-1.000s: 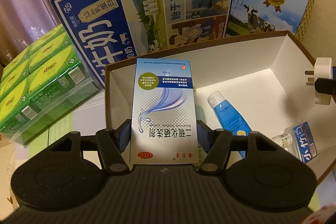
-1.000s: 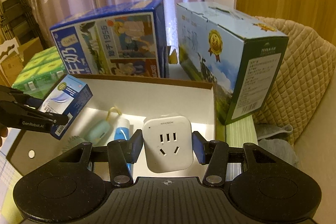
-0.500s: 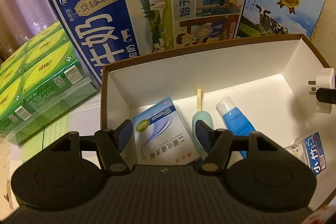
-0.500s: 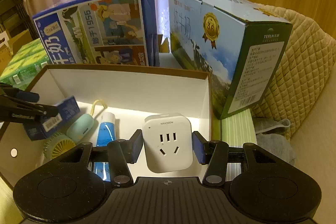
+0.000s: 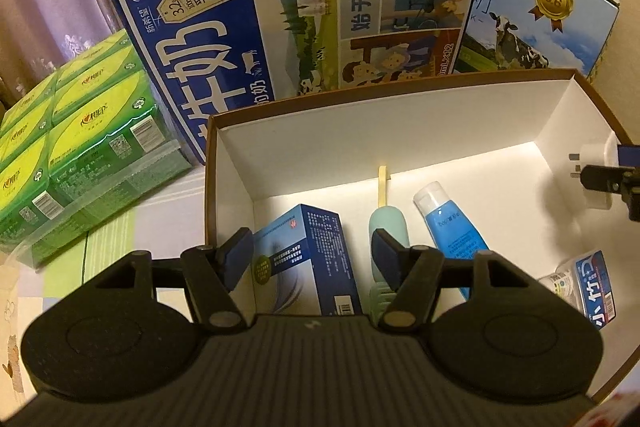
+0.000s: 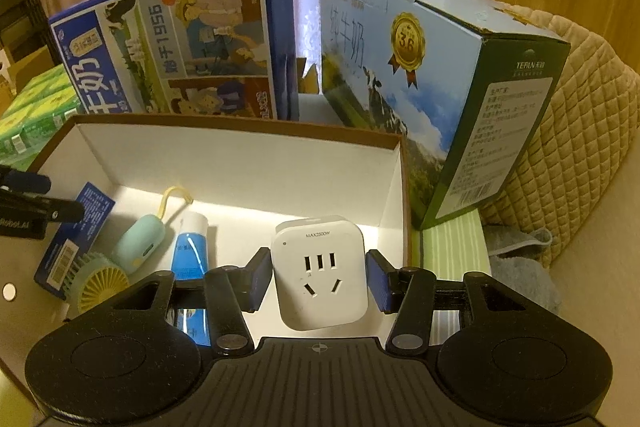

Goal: Organize rigid objects
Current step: 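Open both tools, releasing the medicine box and power socket into the box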

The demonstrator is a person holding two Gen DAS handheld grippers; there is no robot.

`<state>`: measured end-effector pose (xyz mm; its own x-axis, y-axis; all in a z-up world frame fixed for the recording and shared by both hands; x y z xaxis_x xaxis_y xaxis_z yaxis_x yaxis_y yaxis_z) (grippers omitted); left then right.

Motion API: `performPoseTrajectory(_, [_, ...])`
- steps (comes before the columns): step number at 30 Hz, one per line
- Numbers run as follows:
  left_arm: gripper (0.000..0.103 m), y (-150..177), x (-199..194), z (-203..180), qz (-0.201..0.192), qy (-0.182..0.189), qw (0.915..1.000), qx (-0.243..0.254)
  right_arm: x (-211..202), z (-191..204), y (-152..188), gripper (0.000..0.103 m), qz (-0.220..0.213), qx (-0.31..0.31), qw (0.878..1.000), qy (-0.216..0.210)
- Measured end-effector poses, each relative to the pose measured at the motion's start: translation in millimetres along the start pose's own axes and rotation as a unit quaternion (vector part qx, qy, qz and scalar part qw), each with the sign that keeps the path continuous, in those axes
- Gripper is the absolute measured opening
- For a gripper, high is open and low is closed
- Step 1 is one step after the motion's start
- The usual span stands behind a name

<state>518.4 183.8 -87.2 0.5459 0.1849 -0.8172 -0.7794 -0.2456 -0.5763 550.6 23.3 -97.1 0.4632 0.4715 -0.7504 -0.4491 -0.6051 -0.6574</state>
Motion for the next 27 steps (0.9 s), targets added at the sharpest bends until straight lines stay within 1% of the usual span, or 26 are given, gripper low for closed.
performPoseTrajectory(4, [0.062,1.1,-4.9,0.1,-0.002,0.002,1.0000,0.000,-8.9,-1.3,-5.5,0.047,-0.030,0.003,1.000,0.006])
performPoseTrajectory(8, [0.062,1.8,-13.7,0.7,-0.008,0.007,0.9999,-0.003,-20.6,-4.6,-9.7,0.048,-0.041,0.006,0.999,0.001])
performPoseTrajectory(15, [0.062,6.0,-31.7,2.8,-0.017,0.016,0.9997,-0.013,-38.3,-9.1,-3.9,0.049,-0.039,0.018,0.999,-0.006])
performPoseTrajectory(27, [0.062,17.2,-71.0,4.2,-0.035,0.024,0.9987,-0.027,-78.0,-4.0,19.8,0.051,-0.044,0.024,0.999,-0.022])
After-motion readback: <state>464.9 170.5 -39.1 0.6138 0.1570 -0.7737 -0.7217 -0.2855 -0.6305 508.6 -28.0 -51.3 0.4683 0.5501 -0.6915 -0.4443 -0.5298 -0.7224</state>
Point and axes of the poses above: each gripper's, at about its wrist camera, not at the fingertips, and x roughly the way its jaws point, z to its left, y to its underside, the point moved 3 cm from there along x, roughly the way its jaws point, and after that the axes turned 7 degrees about -x, right-handed, at the moved point
